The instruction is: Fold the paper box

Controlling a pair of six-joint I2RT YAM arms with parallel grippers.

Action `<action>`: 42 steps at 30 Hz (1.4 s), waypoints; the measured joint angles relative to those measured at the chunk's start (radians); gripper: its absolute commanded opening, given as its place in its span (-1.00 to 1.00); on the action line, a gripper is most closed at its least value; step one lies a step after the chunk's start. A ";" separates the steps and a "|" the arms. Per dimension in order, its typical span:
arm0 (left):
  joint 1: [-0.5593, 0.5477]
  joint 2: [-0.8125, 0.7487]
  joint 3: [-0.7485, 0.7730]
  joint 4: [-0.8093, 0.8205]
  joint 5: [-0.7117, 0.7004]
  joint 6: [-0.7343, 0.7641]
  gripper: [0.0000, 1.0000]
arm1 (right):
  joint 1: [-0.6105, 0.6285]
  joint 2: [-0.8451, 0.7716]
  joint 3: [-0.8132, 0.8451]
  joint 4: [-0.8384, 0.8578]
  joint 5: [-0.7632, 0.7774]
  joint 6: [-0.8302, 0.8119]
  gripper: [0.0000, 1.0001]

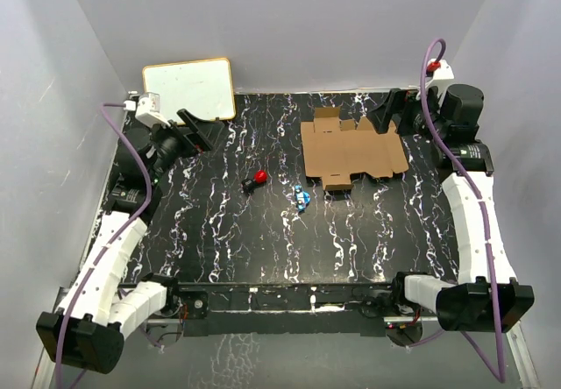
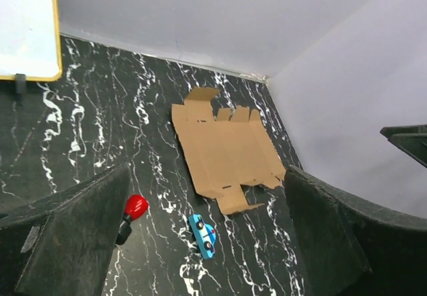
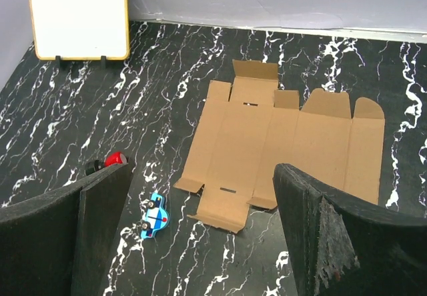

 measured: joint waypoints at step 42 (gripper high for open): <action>-0.239 0.426 -0.274 0.367 0.197 -0.201 0.76 | -0.096 0.106 -0.562 0.416 -0.600 -0.089 1.00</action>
